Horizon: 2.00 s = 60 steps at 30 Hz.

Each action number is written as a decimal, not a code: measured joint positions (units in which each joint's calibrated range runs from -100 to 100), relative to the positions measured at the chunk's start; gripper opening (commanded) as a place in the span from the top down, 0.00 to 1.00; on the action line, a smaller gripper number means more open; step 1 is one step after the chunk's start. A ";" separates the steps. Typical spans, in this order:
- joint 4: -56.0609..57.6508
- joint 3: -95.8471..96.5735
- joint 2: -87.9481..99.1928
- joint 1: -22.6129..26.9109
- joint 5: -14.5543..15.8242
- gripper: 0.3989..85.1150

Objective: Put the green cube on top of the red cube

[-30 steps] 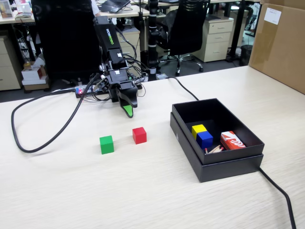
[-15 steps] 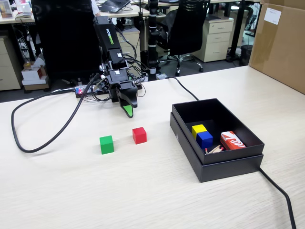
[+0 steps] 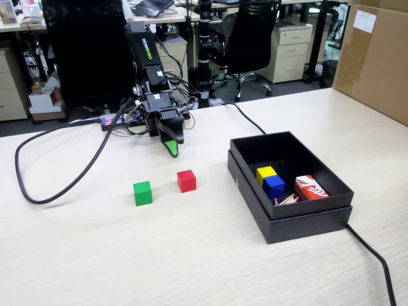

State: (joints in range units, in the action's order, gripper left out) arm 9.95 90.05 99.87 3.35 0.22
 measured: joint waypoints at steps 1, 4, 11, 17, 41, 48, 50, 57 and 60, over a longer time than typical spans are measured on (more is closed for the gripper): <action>0.00 -0.09 0.00 0.00 0.00 0.43; 0.00 0.00 0.00 -0.05 0.00 0.43; 0.00 0.00 0.00 0.00 0.00 0.43; 0.00 0.00 0.00 0.00 0.00 0.43; 1.47 -2.46 -0.26 -0.59 0.05 0.44; 16.96 -12.14 -1.29 -1.27 0.15 0.44; 22.53 -19.08 -2.33 -1.76 0.15 0.44; 34.77 -37.33 -12.17 -5.03 -0.78 0.44; 38.02 -47.83 -19.81 -6.84 -2.39 0.44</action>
State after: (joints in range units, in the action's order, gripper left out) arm 47.97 42.22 80.06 -3.49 -2.17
